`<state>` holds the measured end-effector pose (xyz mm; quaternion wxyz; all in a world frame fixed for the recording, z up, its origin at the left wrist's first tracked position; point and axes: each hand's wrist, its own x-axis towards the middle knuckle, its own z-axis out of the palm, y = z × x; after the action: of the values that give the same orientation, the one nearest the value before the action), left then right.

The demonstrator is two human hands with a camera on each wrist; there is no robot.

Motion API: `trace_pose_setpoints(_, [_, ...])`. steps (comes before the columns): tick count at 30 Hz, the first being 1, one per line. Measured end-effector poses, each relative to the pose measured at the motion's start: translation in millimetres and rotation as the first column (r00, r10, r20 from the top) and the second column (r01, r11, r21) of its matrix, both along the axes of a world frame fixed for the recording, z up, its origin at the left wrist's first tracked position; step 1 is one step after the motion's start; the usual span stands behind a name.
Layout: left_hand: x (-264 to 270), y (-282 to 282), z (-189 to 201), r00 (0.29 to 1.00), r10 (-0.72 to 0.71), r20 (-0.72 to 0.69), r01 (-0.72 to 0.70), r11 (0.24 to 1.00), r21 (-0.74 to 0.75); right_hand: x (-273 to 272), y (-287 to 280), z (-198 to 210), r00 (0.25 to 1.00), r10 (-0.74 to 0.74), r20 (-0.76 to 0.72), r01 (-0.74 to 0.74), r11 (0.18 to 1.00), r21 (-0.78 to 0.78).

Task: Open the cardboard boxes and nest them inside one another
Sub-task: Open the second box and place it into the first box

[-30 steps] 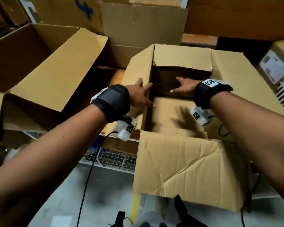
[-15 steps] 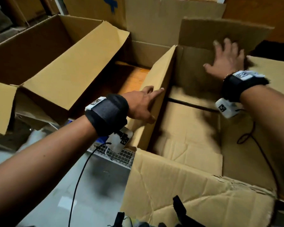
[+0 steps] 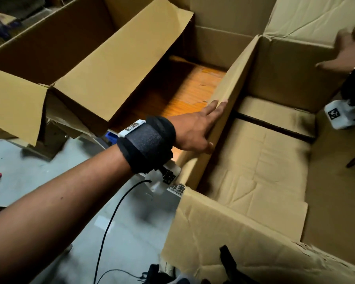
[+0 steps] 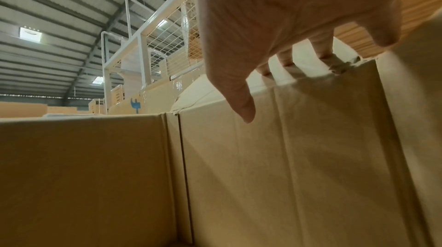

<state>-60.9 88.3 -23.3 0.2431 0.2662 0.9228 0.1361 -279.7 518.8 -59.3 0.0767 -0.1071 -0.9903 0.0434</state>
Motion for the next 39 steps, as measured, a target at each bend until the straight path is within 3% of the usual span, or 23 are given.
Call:
trace_pose_setpoints(3, [1, 4, -1, 1.0, -0.023, -0.007, 0.023, 1.0, -0.007, 24, -18, 10, 0.997, -0.057, 0.05, 0.053, 0.995, 0.081])
trace_pose_setpoints(8, [2, 7, -1, 1.0, -0.028, -0.013, 0.028, 0.999, -0.019, 54, -36, 40, 0.977, -0.112, 0.182, 0.099, 0.992, 0.078])
trace_pose_setpoints(11, [2, 10, 1, 0.998, -0.046, -0.038, 0.044, 0.998, -0.047, 103, -46, 64, 0.921, -0.182, 0.344, 0.174, 0.983, 0.054])
trace_pose_setpoints(13, [2, 9, 0, 0.997, -0.042, -0.062, 0.038, 0.997, -0.064, 133, -52, 74, 0.888, -0.193, 0.417, 0.24, 0.969, -0.062])
trace_pose_setpoints(21, [6, 14, 4, 0.991, -0.052, -0.121, 0.043, 0.996, -0.076, 277, -78, 106, 0.839, -0.231, 0.493, 0.333, 0.934, -0.13])
trace_pose_setpoints(28, [32, 9, 19, 0.977, -0.01, -0.212, -0.028, 0.984, -0.177, 382, -107, 95, 0.836, -0.24, 0.493, 0.343, 0.93, -0.129])
trace_pose_setpoints(33, [64, -2, 23, 0.982, 0.053, -0.183, -0.086, 0.98, -0.181, 428, -118, 77, 0.855, -0.237, 0.462, 0.351, 0.92, -0.178])
trace_pose_setpoints(39, [99, -15, 8, 0.965, 0.239, -0.112, -0.253, 0.957, -0.139, 465, -112, 57, 0.868, -0.213, 0.449, 0.343, 0.911, -0.23])
